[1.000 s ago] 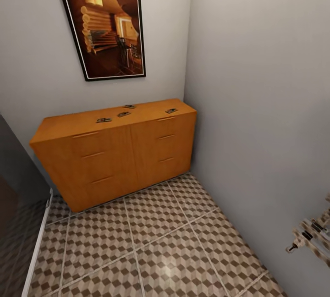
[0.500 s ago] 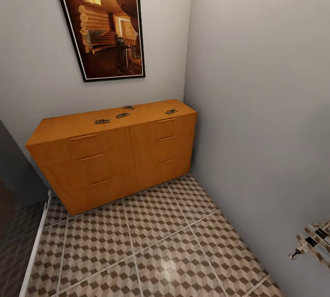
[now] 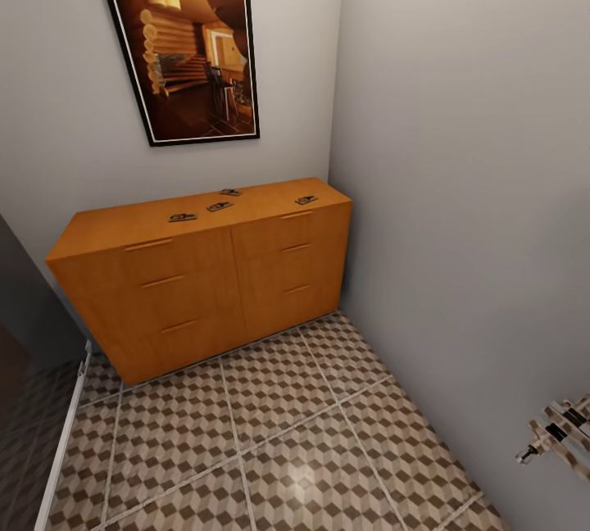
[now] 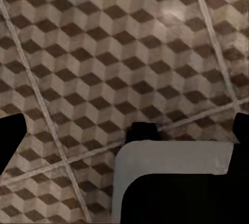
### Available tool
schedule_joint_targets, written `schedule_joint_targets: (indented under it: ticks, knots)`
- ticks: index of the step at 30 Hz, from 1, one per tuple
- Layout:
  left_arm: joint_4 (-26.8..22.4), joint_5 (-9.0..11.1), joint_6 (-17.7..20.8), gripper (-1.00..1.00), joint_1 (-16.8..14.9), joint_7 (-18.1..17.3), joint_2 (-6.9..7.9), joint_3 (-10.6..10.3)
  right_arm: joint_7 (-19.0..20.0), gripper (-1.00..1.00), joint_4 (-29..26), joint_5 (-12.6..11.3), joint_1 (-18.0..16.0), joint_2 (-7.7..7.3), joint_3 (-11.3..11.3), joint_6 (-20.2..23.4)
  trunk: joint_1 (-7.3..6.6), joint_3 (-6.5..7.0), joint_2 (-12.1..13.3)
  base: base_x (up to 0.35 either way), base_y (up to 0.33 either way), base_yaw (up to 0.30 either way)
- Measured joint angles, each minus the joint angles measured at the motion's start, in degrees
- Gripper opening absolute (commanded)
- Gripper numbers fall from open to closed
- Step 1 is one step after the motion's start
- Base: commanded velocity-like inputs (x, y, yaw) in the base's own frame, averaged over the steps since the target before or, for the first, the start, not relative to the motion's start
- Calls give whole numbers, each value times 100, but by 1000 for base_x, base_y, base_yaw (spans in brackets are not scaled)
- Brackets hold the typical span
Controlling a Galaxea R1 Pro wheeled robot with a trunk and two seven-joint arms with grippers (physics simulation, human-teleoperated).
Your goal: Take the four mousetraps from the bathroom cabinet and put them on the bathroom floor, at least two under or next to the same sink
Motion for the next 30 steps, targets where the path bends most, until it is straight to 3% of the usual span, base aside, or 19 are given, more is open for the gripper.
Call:
schedule_joint_targets:
  ticks: [1,2,4,7,11,12,15,21,22,25,26,30]
  knots:
    - [-265,-9,108,100,-398,4,-66,-2,1,100,-1023,-14,-42,2,2,193,1,3,0,0,0,0]
    - [-418,-18,330,100,-588,20,-158,-17,-4,100,-1916,-17,-127,13,10,520,0,5,1,0,0,0]
    - [-628,-27,724,100,-974,54,-256,-33,-14,100,-2526,-17,-253,61,19,893,0,4,0,0,0,0]
    - [-928,-30,1206,100,-1410,82,-297,-45,-31,100,-3084,-13,-439,120,21,1108,0,4,1,0,0,0]
    - [-1506,-31,1945,100,-1857,99,-325,-49,-48,100,-3574,-19,-767,154,18,1258,0,4,1,0,0,0]
    - [-1970,-28,2507,100,-2084,104,-342,-50,-71,100,-3785,-18,-1024,165,14,1402,0,5,1,0,0,0]
    - [-2596,-9,3146,100,-2501,107,-375,-54,-178,100,-3937,-17,-1469,179,12,1747,0,5,1,0,0,0]
    - [-3280,-1,3784,100,-3266,111,-643,-64,-403,100,-4038,-19,-2491,239,14,2575,0,4,1,0,0,0]
    - [-3452,2,4024,100,-3563,112,-721,-68,-437,100,-4105,-17,-2853,297,16,2971,0,4,1,0,0,0]
    - [-3632,-4,4421,100,-4016,110,-768,-73,-458,100,-4285,1,-3349,347,17,3445,0,4,1,0,0,0]
    - [-3738,-14,4743,100,-4397,111,-785,-74,-467,100,-4507,32,-3677,366,26,3774,0,5,1,0,0,0]
    - [-3826,-23,5085,100,-5176,117,-780,-74,-471,100,-4722,63,-4196,376,37,4205,0,4,0,0,0,0]
